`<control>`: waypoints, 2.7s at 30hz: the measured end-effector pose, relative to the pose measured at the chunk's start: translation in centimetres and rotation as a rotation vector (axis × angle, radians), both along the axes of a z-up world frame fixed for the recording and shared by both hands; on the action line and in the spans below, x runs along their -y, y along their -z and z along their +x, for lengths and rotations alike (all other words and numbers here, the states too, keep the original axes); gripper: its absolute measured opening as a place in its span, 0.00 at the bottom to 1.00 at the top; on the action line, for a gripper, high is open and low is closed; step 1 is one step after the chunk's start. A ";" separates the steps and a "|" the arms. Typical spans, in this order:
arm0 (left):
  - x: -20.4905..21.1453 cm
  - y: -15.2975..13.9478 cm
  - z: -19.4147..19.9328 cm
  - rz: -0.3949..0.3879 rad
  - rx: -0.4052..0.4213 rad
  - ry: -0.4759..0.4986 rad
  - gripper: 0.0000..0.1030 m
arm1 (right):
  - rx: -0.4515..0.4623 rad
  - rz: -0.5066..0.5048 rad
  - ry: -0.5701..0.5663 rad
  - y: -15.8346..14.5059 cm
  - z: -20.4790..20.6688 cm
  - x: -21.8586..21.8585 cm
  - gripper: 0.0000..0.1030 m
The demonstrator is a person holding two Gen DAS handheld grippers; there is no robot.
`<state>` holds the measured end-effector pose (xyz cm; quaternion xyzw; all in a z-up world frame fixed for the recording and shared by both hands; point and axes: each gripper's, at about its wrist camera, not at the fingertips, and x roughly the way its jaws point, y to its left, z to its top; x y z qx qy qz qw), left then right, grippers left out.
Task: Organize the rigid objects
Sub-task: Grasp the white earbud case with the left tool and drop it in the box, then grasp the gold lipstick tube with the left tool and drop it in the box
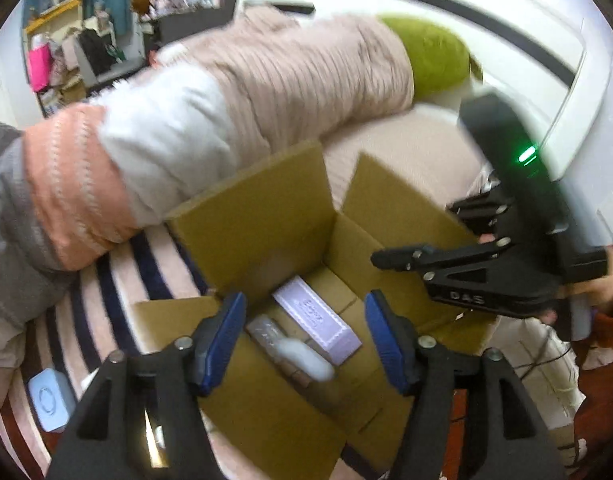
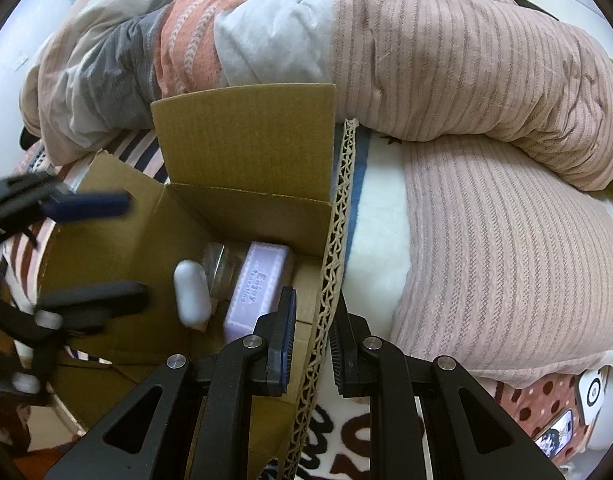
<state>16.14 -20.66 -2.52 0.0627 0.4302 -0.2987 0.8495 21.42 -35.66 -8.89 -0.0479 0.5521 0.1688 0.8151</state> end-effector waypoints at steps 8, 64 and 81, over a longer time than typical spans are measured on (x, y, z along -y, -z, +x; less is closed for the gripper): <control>-10.8 0.3 -3.4 0.019 0.117 -0.217 0.64 | -0.004 0.005 0.002 -0.1 0.1 0.1 0.12; 2.5 0.8 0.0 0.037 0.097 -0.008 0.15 | -0.002 0.013 -0.002 -0.1 0.0 0.2 0.12; 0.8 1.5 0.6 0.008 0.026 -0.041 0.21 | 0.003 -0.004 -0.007 -0.1 -0.2 -0.2 0.14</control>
